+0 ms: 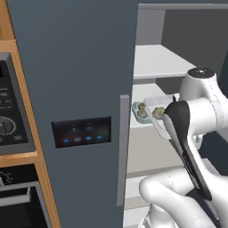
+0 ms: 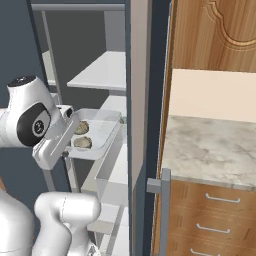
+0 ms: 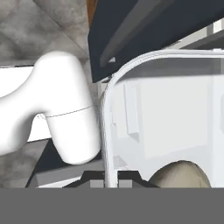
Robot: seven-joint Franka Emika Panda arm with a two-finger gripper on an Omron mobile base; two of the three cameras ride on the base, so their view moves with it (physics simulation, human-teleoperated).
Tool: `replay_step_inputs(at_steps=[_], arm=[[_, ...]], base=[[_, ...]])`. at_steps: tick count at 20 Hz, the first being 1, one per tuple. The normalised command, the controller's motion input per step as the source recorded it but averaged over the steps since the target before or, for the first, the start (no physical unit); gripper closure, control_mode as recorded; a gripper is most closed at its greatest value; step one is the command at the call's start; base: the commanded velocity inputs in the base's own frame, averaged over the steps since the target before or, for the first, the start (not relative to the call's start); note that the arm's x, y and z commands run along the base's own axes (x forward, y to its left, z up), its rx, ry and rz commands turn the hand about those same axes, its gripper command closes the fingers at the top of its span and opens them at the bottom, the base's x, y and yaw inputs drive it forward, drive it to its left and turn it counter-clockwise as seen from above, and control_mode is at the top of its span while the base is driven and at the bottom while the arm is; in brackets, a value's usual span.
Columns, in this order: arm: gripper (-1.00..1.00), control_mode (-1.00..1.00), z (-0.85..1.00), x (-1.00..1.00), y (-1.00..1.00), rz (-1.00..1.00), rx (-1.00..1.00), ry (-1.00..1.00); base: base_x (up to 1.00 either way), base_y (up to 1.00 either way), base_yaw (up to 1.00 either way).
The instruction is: Place two dumplings into each of the tupperware containers and then place the containers in the fridge.
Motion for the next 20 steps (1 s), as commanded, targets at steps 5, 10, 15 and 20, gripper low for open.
replay_step_inputs(at_steps=[5,10,15,20], arm=[[1.00,-1.00,0.20,-0.37,-0.03,0.00,0.01,-0.26],[1.00,-1.00,0.62,0.05,0.02,0.00,0.00,0.00],[1.00,-1.00,0.58,0.53,0.04,0.00,0.00,0.00],[1.00,-1.00,0.38,0.64,0.00,0.00,0.00,-0.03]], base=[[0.00,0.00,0.00],[0.00,0.00,0.00],[0.00,0.00,0.00],[0.00,0.00,0.00]])
